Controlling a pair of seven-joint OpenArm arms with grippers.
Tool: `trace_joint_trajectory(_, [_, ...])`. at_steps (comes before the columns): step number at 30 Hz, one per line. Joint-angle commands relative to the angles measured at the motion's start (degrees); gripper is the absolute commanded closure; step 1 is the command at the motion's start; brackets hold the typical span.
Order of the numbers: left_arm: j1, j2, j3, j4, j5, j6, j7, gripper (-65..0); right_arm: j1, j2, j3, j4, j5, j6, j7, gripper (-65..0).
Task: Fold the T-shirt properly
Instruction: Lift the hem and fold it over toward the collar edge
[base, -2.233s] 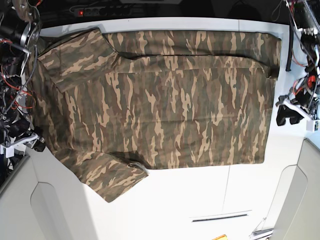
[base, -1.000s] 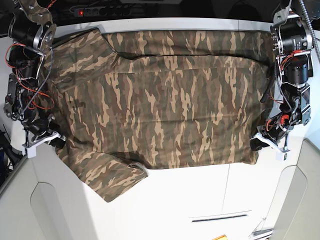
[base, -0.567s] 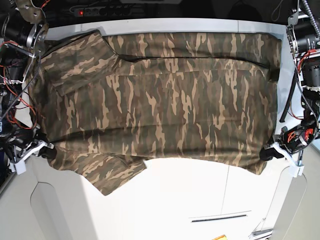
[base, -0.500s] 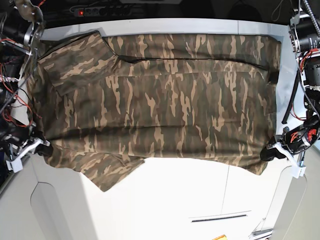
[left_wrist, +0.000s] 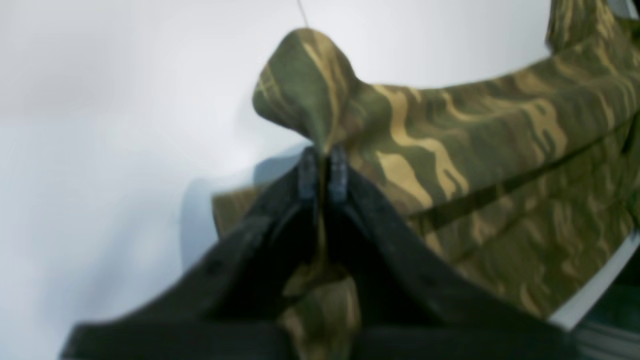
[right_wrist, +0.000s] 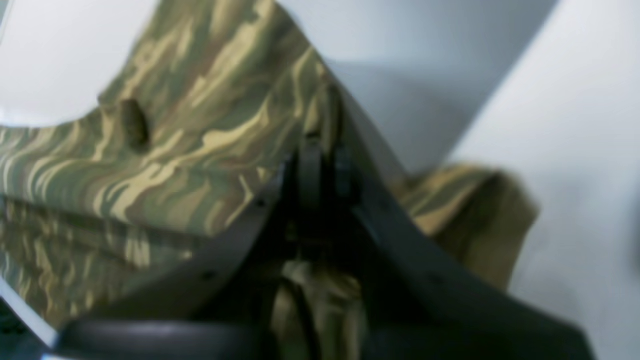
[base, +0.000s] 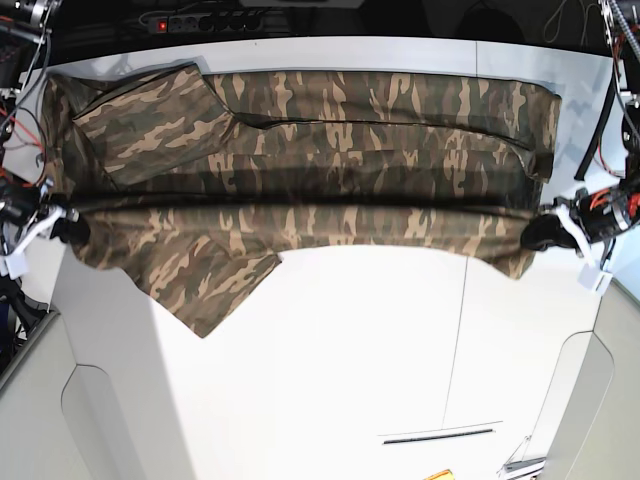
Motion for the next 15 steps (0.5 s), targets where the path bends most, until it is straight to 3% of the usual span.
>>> trace_joint_trajectory(1, [0.8,-1.6,-1.7,1.5,-0.1,-0.3,-0.8,0.0,-0.3,1.6,0.9,0.9,1.4,0.2,1.0,0.0])
trace_joint_trajectory(4, [4.8,-1.4,-3.7,3.4,-0.2,-0.3,-1.0,0.0,-3.4,1.6,1.4,0.9,2.6,0.4,2.3,0.0])
trace_joint_trajectory(10, [7.1,1.2,-4.1,4.0,0.0,-0.3,-1.1,0.0,-6.1,1.4,1.5,0.9,-2.8,0.3,6.8,-1.5])
trace_joint_trajectory(13, [7.1,2.9,-4.1,4.0,0.1,-0.3,-1.1,0.0,-5.7,1.4,1.5,0.9,-2.9,0.1,8.3,-27.7])
trace_joint_trajectory(15, [7.1,3.7,-4.1,4.0,1.0,-0.3,-1.1,0.0,-4.7,1.4,1.5,0.9,-2.9,0.1,8.5,-32.1])
